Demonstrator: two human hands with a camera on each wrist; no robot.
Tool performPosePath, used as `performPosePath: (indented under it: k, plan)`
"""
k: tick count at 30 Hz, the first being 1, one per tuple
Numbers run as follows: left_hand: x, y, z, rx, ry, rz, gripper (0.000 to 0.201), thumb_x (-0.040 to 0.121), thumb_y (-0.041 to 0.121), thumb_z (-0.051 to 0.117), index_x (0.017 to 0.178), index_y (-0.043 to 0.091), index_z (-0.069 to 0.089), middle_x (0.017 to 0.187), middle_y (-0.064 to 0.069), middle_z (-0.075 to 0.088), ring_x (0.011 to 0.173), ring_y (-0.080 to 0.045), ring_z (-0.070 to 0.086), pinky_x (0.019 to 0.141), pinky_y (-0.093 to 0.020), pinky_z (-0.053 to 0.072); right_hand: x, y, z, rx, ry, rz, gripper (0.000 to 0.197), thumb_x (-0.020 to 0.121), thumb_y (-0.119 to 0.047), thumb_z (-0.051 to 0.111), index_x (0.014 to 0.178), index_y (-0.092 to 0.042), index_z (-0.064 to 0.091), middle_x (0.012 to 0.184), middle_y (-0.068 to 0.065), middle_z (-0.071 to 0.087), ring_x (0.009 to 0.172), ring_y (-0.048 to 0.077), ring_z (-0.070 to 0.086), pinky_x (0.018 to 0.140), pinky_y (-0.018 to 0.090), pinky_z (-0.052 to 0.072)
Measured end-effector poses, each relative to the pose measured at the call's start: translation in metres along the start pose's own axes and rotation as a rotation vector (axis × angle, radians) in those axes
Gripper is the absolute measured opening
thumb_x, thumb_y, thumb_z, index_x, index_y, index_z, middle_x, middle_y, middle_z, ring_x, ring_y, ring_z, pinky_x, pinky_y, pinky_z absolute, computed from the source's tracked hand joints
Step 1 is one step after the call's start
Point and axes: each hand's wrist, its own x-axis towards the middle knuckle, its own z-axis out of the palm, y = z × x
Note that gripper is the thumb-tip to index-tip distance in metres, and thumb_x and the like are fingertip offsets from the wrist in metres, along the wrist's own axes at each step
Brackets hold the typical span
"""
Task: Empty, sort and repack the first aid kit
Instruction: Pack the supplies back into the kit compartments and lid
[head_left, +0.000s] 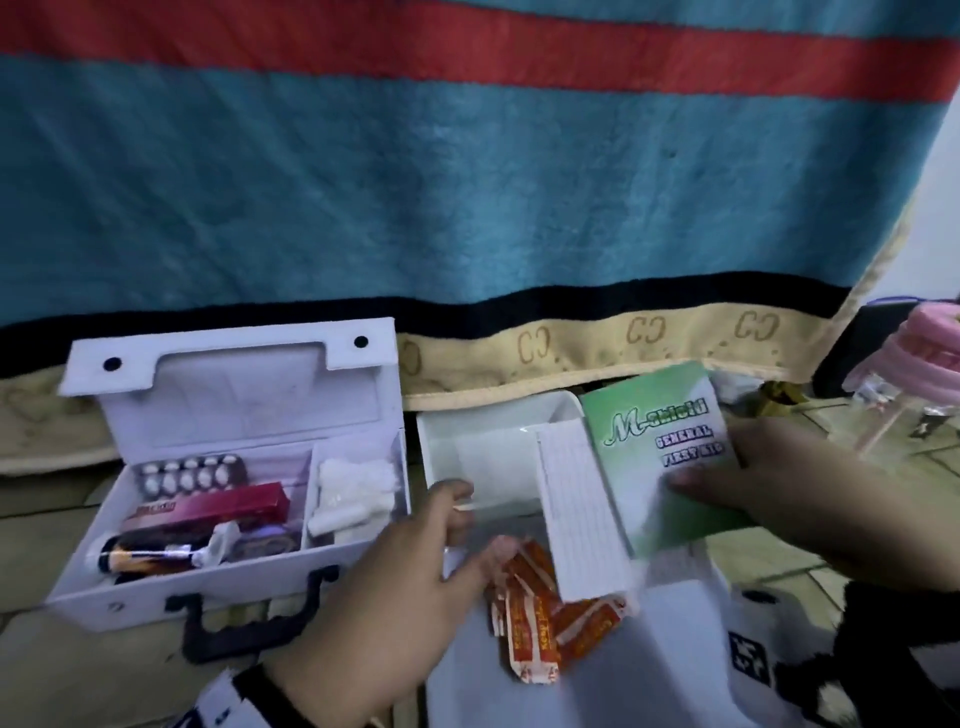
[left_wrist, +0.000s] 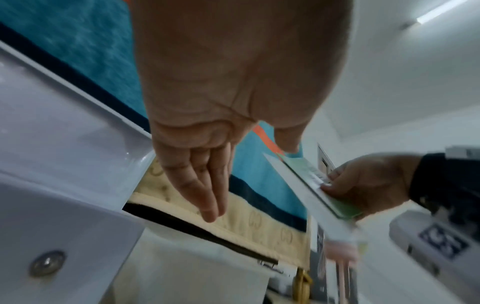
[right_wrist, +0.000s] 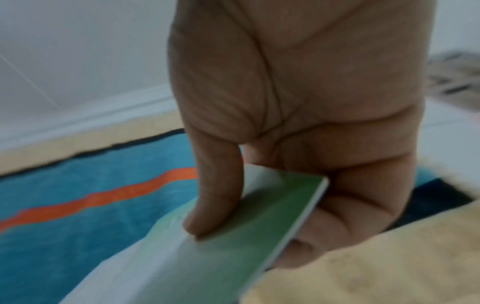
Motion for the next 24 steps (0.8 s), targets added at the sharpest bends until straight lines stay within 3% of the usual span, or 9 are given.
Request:
performPosePath:
  k: [3,6,8,11,14,16,18,21,24]
  plan:
    - [-0.003,-0.012,-0.013,-0.418,0.081,-0.002,0.056,0.072,0.064,0.061,0.119,0.036,0.052,0.107,0.016,0.070,0.100,0.001,0.063,0.096,-0.033,0.048,0.007,-0.038,0.043,0.225,-0.225,-0.153,0.005,0.080,-0.015,0.071,0.085,-0.016,0.074,0.084,-0.007,0.076,0.085,0.014,0.071,0.086,0.037,0.054]
    - [-0.011,-0.032,-0.044,-0.403,0.347,-0.076,0.009,0.082,0.036,0.068,0.090,0.033,0.070,0.094,0.013,0.074,0.093,-0.011,0.069,0.089,-0.041,0.052,0.020,-0.071,0.087,0.319,-0.341,-0.256,0.010,0.082,-0.007,0.068,0.084,-0.016,0.074,0.088,-0.011,0.076,0.085,0.005,0.070,0.085,0.023,0.052]
    - [-0.018,-0.048,-0.072,-0.536,0.439,-0.123,0.006,0.086,0.029,0.065,0.086,0.027,0.070,0.088,0.004,0.075,0.089,-0.022,0.069,0.080,-0.044,0.052,0.031,-0.086,0.109,0.380,-0.321,-0.269,0.016,0.082,-0.003,0.067,0.080,-0.017,0.072,0.085,-0.012,0.075,0.079,0.001,0.069,0.080,0.017,0.052]
    - [-0.026,-0.074,-0.126,-0.745,0.560,-0.126,0.012,0.090,0.021,0.057,0.095,0.020,0.067,0.095,0.001,0.074,0.095,-0.023,0.067,0.085,-0.048,0.052,0.050,-0.107,0.137,0.354,-0.284,-0.305,0.020,0.084,0.000,0.063,0.080,-0.019,0.070,0.088,-0.004,0.076,0.085,0.010,0.068,0.085,0.026,0.051]
    - [-0.023,-0.114,-0.178,-0.846,0.574,-0.102,0.020,0.082,0.030,0.065,0.096,0.016,0.067,0.100,-0.001,0.074,0.104,-0.026,0.064,0.093,-0.048,0.048,0.063,-0.134,0.165,0.269,-0.377,-0.418,0.024,0.091,0.000,0.053,0.083,-0.019,0.065,0.090,-0.005,0.072,0.086,0.006,0.064,0.082,0.017,0.048]
    - [-0.017,-0.136,-0.203,-0.735,0.485,-0.102,0.063,0.049,0.060,0.080,0.096,0.020,0.068,0.101,0.002,0.074,0.099,-0.022,0.068,0.083,-0.043,0.053,0.068,-0.156,0.181,0.212,-0.432,-0.471,0.023,0.094,-0.004,0.050,0.081,-0.018,0.062,0.081,-0.009,0.068,0.073,-0.005,0.061,0.068,0.008,0.045]
    - [-0.012,-0.148,-0.217,-0.725,0.428,-0.053,0.091,0.024,0.070,0.082,0.099,0.020,0.067,0.101,0.003,0.074,0.092,-0.018,0.071,0.065,-0.034,0.058,0.076,-0.171,0.196,0.194,-0.465,-0.493,0.025,0.095,-0.006,0.049,0.077,-0.019,0.059,0.076,-0.009,0.065,0.068,-0.007,0.058,0.065,0.008,0.044]
    - [-0.004,-0.153,-0.229,-0.877,0.460,0.108,0.092,0.029,0.066,0.084,0.103,0.016,0.065,0.104,0.002,0.074,0.095,-0.014,0.070,0.063,-0.025,0.057,0.091,-0.188,0.214,0.322,-0.401,-0.513,0.017,0.094,-0.007,0.051,0.086,-0.014,0.064,0.089,0.001,0.068,0.084,0.009,0.060,0.089,0.032,0.049]
    - [0.007,-0.151,-0.244,-0.971,0.447,0.201,0.087,0.036,0.062,0.085,0.105,0.014,0.063,0.104,0.001,0.073,0.094,-0.012,0.070,0.066,-0.023,0.057,0.099,-0.211,0.222,0.631,-0.249,-0.535,0.022,0.093,-0.002,0.049,0.089,-0.014,0.066,0.085,-0.007,0.073,0.086,0.007,0.064,0.090,0.029,0.049]
